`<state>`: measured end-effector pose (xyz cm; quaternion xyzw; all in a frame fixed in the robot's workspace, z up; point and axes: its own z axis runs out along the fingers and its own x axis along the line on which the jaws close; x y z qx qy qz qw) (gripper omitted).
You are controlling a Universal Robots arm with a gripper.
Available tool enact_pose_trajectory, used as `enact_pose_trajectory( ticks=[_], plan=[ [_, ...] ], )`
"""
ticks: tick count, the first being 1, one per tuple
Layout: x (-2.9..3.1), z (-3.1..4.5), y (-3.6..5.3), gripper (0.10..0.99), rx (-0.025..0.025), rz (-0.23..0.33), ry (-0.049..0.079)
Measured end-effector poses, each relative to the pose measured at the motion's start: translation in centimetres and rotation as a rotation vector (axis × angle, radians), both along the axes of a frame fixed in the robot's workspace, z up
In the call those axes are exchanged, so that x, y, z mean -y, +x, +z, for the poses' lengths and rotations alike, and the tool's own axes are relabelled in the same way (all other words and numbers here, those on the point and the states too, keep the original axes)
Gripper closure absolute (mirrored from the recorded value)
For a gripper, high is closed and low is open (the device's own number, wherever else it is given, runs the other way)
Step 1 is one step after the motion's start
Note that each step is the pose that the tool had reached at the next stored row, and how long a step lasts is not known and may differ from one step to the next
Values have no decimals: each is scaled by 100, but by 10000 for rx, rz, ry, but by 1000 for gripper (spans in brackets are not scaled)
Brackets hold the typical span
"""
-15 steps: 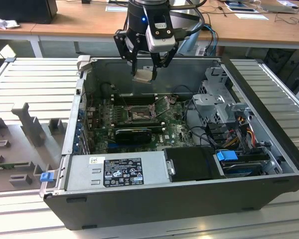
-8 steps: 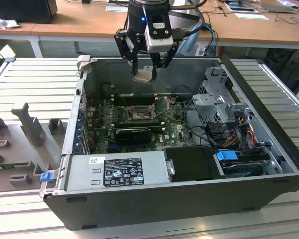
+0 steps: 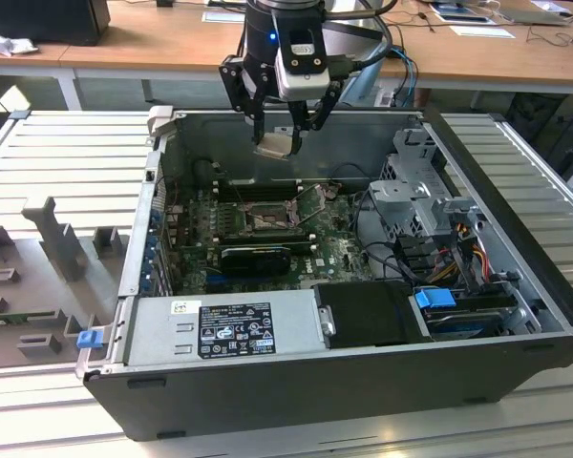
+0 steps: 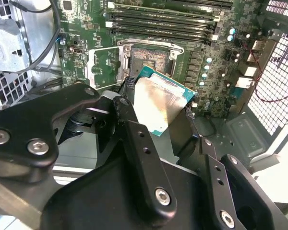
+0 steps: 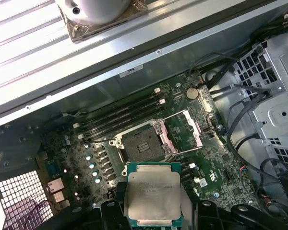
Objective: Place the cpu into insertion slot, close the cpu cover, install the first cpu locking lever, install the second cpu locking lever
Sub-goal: 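Place the cpu into insertion slot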
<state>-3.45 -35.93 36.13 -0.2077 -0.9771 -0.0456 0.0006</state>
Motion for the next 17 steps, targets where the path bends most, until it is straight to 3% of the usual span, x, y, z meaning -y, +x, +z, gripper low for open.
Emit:
enact_pose_trajectory(
  ticks=[17],
  plan=[
    [0, 0, 0, 561, 0, -1213, -1]
  ],
)
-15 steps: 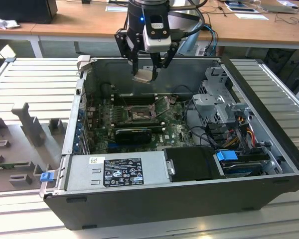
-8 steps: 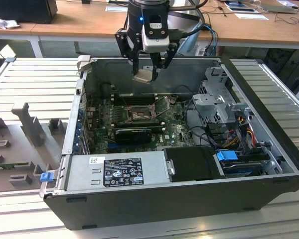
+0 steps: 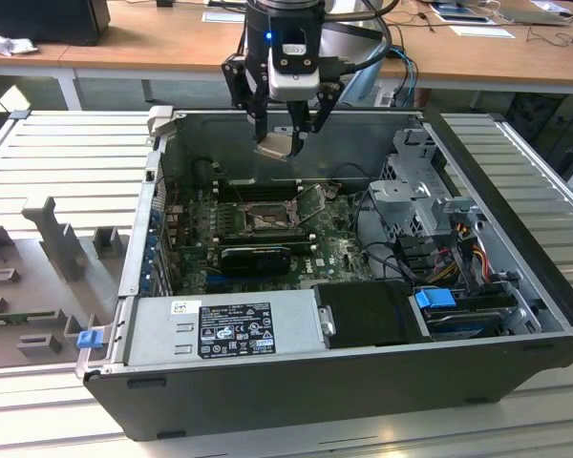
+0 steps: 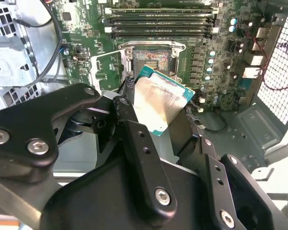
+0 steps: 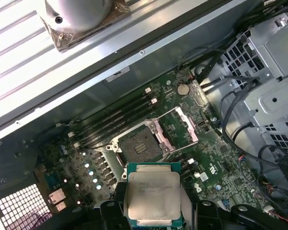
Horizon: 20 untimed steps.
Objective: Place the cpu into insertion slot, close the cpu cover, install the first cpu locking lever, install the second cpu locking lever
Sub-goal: 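Place the cpu into insertion slot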
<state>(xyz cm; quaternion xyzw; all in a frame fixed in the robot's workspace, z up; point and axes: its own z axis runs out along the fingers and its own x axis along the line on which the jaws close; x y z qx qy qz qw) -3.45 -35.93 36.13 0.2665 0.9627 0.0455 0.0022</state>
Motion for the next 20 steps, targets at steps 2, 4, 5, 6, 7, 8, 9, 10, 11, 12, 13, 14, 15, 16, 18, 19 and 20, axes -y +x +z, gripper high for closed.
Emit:
enact_pose_trajectory(
  ticks=[2, 4, 5, 6, 7, 8, 9, 10, 11, 12, 13, 14, 15, 16, 18, 19, 20],
  plan=[
    [0, 0, 0, 561, 0, -163, 0],
    [0, 0, 0, 561, 0, -353, 0],
    [0, 0, 0, 561, 1, -433, 1],
    [0, 0, 0, 561, 0, -489, 1],
    [0, 0, 0, 561, 0, -562, 0],
    [0, -1, 0, 561, 1, -606, 1],
    [0, -1, 0, 561, 0, -676, 1],
    [0, 0, 0, 561, 0, -736, 1],
    [0, -1, 0, 561, 0, -765, 1],
    [0, -1, 0, 561, 0, -804, 0],
    [0, -1, 0, 561, 0, -832, 1],
    [0, -2, -1, 561, 1, -916, 1],
    [0, -2, -1, 561, 0, -955, 1],
    [0, -2, -1, 561, 1, -998, 1],
    [0, -2, -1, 561, 0, -1045, 1],
    [0, -2, -1, 561, 1, -1089, 1],
    [0, -2, -1, 561, 1, -1119, 1]
  ],
)
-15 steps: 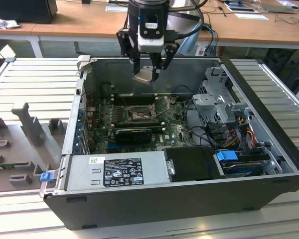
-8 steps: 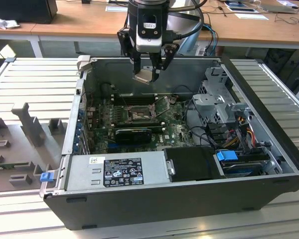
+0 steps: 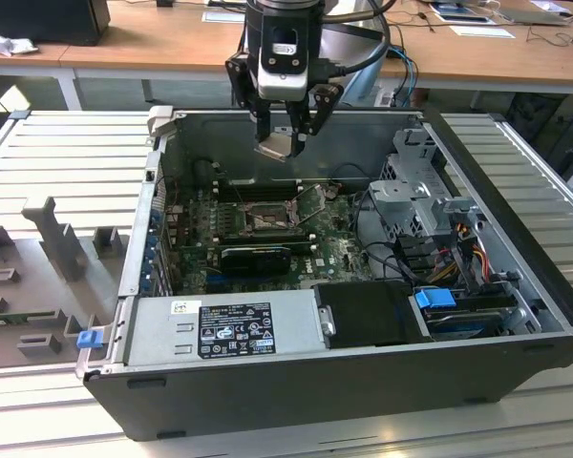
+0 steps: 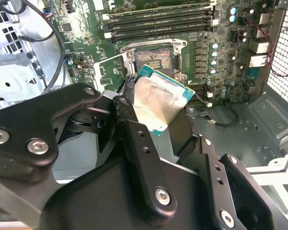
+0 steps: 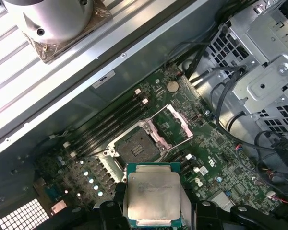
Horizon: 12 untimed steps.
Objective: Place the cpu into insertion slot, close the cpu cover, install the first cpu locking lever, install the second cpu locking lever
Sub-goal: 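Place the cpu into insertion slot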
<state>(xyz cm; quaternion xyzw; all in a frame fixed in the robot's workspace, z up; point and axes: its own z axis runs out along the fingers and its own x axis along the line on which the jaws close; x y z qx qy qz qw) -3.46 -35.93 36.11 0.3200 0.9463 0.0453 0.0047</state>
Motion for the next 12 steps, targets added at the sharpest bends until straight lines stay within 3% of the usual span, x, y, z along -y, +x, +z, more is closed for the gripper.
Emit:
enact_pose_trajectory(
  ticks=[12],
  plan=[
    [0, 0, 0, 561, 0, -722, 0]
  ],
)
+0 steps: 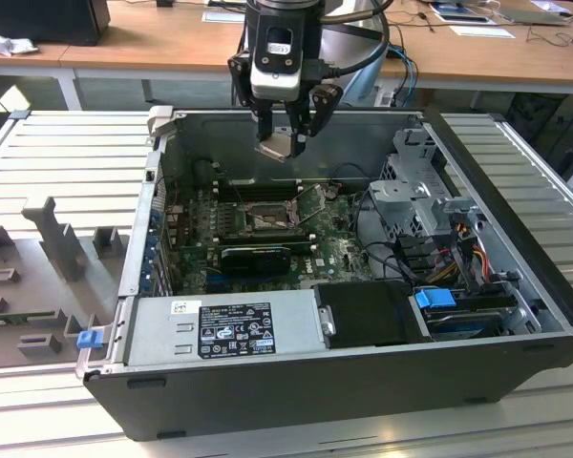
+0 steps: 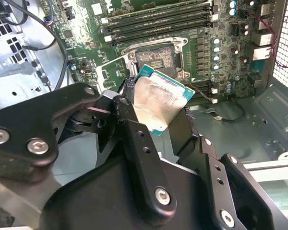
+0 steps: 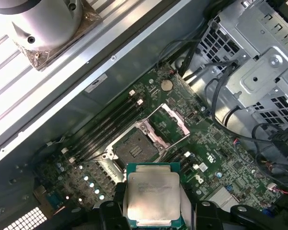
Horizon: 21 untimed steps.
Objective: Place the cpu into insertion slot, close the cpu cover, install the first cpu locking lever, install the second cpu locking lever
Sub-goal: 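Place the cpu into insertion slot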
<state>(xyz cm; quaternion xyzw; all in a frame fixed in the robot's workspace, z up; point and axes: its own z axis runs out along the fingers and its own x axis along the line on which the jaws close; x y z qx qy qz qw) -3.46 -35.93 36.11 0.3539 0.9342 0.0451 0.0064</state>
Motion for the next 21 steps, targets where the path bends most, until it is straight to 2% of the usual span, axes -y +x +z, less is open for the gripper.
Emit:
enact_pose_trajectory(
  ticks=[21],
  plan=[
    [0, -1, 0, 561, 0, -935, 1]
  ],
)
